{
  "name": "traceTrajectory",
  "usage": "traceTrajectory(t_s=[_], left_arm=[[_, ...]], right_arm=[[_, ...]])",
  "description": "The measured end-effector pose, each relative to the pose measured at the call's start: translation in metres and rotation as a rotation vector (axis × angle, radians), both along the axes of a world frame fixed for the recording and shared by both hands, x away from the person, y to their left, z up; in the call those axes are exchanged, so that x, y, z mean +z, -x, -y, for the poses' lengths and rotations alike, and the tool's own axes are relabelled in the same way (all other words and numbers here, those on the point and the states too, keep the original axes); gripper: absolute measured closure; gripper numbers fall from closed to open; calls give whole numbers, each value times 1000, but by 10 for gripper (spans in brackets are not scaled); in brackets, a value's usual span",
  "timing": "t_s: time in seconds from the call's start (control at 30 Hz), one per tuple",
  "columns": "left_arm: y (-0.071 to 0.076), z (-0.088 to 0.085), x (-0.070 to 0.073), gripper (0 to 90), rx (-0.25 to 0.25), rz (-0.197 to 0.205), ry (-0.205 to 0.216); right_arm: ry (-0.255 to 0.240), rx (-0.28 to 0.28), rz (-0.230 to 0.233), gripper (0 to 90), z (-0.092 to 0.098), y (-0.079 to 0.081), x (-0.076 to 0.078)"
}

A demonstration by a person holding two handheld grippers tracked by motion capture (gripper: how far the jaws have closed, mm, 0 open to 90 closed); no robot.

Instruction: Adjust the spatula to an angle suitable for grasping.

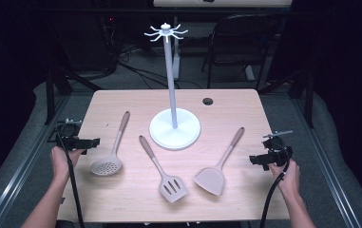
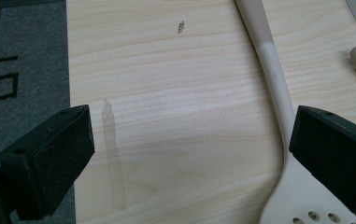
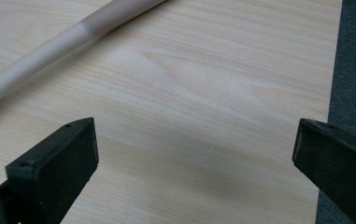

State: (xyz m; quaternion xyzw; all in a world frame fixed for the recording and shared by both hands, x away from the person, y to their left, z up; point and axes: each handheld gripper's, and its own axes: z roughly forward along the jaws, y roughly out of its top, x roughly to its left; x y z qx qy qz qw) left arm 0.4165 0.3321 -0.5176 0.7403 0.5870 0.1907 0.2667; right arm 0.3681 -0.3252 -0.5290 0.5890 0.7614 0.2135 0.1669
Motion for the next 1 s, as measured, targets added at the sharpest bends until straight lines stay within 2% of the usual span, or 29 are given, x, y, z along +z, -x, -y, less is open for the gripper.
traceTrajectory(t_s=[0.1,0.3,0.47,0.5,0.53,0.57,0.67,0.77,0.87,1.0], left_arm=[[0,4,-1,2,-12,1,-15],[0,7,-3,2,-30,8,-3],[2,10,0,2,-42,21,-6],[2,11,0,2,-46,28,-10],[2,11,0,2,-46,28,-10],[2,11,1,2,-51,25,-5],[2,14,1,1,-68,29,-8],[1,16,2,1,-88,31,0],[0,18,-1,1,-115,11,26],[0,19,-2,1,-121,13,26]], right_arm=[[1,12,-6,16,-2,1,1],[-41,15,-24,42,-9,1,0],[-50,27,-33,55,-17,1,0],[-91,24,-50,67,-19,1,0],[-91,24,-50,67,-19,1,0],[-116,13,-49,74,-20,2,0],[-143,14,-53,94,-25,3,1],[-144,23,-55,117,-31,3,2],[-152,25,-69,138,-40,4,3],[-161,34,-76,142,-48,4,4]])
